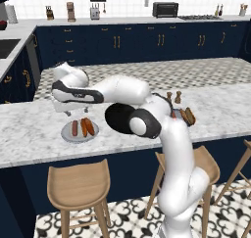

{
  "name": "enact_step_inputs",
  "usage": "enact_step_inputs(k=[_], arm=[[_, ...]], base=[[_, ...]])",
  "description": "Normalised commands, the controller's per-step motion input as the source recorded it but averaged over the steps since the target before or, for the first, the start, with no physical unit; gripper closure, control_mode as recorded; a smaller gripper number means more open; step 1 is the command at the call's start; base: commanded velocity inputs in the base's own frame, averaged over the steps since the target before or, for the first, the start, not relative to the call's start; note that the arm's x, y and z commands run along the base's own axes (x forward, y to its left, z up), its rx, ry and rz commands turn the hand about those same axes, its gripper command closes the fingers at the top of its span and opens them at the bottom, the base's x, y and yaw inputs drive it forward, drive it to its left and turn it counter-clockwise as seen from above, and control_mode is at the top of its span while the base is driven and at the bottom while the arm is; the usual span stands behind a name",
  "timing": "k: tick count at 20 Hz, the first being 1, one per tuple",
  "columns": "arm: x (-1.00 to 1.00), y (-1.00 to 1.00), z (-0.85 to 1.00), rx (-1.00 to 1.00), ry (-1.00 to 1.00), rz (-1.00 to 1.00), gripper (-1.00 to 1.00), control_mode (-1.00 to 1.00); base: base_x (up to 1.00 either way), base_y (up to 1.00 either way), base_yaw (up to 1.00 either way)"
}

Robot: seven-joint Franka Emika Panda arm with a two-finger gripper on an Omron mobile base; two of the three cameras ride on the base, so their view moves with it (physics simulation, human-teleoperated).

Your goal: Place one bun and one sausage from the bowl on each plate.

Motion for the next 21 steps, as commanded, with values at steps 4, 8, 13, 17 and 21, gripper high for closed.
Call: enact_step_inputs(k=[4,8,13,17,21], arm=[[-0.98,-1.0,0.44,0.46,-0.22,0.0,-1.0,-1.0],[-0.94,-1.0,0.51,0.39,-0.23,0.01,-1.0,-1.0],[-0.66,-1.0,0.79,0.31,-0.15,0.0,-1.0,-1.0],[-0.41,-1.0,0.93,0.14,-0.11,0.0,-1.0,-1.0],[-0.02,-1.0,0.21,-0.08,0.02,-0.01,-1.0,-1.0]], base=[[0.0,0.0,0.0],[0.0,0.0,0.0],[0.0,0.0,0.0],[0.0,0.0,0.0],[0.0,0.0,0.0]])
